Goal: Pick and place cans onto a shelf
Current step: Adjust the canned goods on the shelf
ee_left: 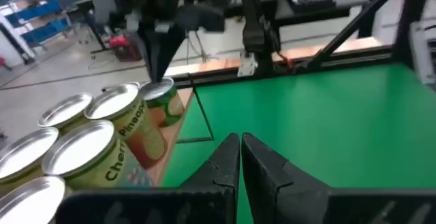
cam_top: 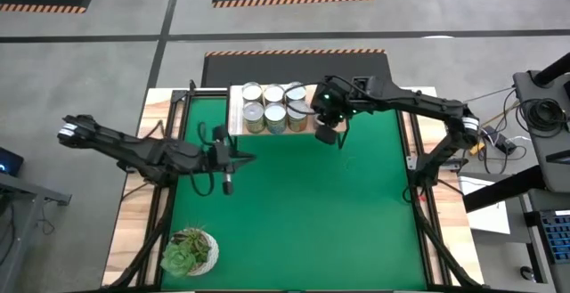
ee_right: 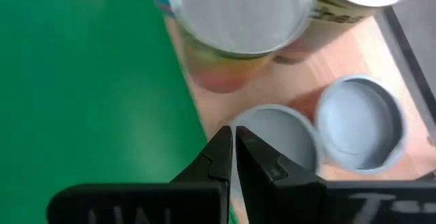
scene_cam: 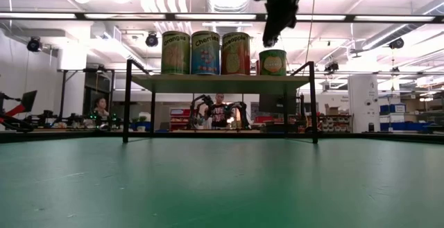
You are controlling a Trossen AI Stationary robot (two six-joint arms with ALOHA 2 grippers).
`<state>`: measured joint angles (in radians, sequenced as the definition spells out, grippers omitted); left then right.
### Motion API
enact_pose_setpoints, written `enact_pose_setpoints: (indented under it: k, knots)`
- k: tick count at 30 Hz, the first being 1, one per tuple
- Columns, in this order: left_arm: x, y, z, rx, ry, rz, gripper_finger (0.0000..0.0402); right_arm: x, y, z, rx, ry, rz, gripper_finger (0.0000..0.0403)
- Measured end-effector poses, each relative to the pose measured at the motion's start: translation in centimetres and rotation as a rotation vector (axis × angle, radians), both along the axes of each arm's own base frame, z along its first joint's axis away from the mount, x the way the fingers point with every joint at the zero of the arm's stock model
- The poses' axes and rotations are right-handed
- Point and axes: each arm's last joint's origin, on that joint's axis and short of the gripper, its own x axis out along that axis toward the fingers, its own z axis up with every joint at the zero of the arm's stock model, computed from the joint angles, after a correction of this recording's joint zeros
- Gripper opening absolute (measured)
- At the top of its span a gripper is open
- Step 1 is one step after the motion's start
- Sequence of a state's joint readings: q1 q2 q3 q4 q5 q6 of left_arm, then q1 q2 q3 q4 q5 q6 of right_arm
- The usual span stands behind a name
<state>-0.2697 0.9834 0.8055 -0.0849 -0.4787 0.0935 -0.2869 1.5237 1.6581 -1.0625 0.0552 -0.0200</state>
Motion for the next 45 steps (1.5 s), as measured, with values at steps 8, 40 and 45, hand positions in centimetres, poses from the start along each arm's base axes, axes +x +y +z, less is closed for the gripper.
enact_pose_setpoints:
  k: [8, 40, 45]
  knots:
    - [5.5, -0.9, -2.1, 0.111, 0.175, 0.087, 0.0, -0.8, 3.9, 0.1, -0.029, -0.101, 0.112, 0.0009]
    - [11.5, 5.2, -6.4, 0.23, 0.395, 0.453, 0.0, -4.1, 6.6, -2.9, -0.097, -0.105, 0.131, 0.0009]
    - [11.5, 5.3, -6.4, 0.227, 0.391, 0.456, 0.0, -4.1, 6.6, -2.9, -0.097, -0.104, 0.131, 0.0009]
